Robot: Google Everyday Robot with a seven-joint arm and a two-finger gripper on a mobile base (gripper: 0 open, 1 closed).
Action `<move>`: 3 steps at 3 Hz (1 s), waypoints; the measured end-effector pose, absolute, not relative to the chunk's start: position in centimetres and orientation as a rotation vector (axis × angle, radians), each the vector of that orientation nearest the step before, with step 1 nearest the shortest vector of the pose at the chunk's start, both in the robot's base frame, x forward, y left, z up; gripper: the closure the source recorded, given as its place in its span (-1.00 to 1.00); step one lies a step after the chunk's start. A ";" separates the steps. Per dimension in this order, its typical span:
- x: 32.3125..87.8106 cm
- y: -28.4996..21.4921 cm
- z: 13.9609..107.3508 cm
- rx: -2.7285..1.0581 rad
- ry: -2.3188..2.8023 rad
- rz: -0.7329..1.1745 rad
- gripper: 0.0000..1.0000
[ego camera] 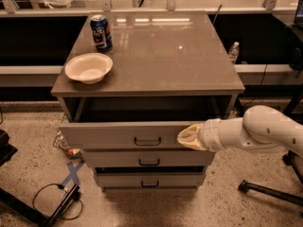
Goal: Close top drawer
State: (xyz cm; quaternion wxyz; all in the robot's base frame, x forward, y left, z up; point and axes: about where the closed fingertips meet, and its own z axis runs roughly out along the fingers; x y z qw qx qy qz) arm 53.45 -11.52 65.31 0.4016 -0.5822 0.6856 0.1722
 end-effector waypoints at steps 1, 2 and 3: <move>53.5 -11.5 65.3 -1.472 1.733 0.435 1.00; 54.2 -11.2 64.8 -1.467 1.719 0.424 1.00; 55.3 -10.8 64.7 -1.456 1.692 0.388 1.00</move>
Offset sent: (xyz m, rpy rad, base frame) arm 0.0232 0.0048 -0.0125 0.0097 -0.0518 -0.0126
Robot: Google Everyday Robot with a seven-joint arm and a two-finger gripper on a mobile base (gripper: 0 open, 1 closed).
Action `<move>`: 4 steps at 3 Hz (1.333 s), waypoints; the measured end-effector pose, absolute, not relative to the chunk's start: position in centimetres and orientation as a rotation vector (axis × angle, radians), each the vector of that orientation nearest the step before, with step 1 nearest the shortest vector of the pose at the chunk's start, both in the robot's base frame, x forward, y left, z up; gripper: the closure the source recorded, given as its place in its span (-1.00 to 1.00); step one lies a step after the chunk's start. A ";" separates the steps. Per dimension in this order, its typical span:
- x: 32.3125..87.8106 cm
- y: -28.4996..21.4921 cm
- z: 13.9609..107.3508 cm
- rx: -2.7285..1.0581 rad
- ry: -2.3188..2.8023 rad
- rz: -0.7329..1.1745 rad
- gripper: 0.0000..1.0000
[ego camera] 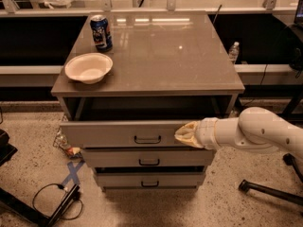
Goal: Close top drawer
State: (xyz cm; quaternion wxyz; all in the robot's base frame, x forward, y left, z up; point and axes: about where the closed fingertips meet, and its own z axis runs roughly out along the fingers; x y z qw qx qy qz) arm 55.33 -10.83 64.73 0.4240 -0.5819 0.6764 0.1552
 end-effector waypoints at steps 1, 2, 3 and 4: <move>55.8 -11.1 64.7 -1.414 1.675 0.354 1.00; 56.4 -11.3 64.8 -1.383 1.654 0.324 1.00; 59.5 -10.8 64.3 -1.361 1.596 0.305 1.00; 59.6 -10.8 64.4 -1.360 1.595 0.305 1.00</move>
Offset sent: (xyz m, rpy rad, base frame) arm 0.0180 -0.0134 0.0021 0.0438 -0.1240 -0.0897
